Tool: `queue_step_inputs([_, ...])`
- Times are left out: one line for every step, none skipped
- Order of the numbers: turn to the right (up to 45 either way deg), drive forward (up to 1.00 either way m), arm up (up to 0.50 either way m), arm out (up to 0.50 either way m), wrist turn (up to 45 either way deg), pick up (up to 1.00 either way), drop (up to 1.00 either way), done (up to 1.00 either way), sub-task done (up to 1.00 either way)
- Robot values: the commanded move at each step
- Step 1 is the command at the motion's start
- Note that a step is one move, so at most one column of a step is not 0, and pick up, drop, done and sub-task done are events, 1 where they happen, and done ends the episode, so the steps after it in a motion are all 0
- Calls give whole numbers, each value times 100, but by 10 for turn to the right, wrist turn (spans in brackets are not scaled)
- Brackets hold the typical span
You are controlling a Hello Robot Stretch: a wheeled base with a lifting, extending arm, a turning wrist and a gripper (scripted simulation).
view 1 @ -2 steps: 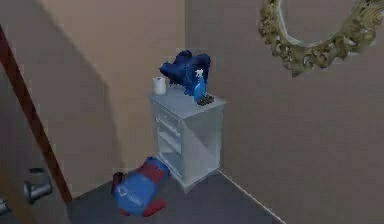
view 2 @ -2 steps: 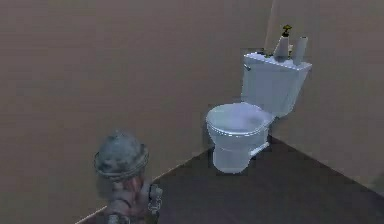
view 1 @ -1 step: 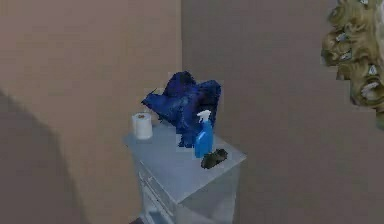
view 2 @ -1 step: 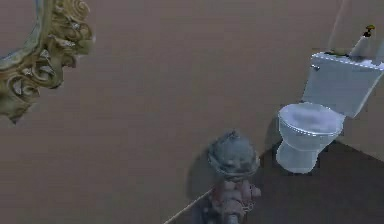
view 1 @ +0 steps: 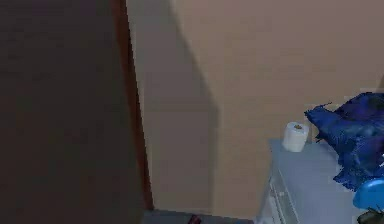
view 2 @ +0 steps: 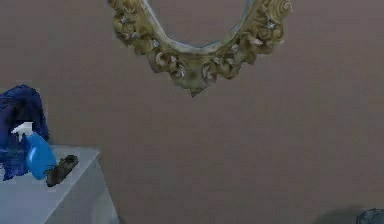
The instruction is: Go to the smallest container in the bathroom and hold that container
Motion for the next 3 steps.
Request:
queue_step_inputs([-360,0,0,0,0,0,0,0,0])
queue_step_inputs([0,0,50,0,0,0,0,0,0])
queue_step_inputs([0,0,38,0,0,0,0,0,0])
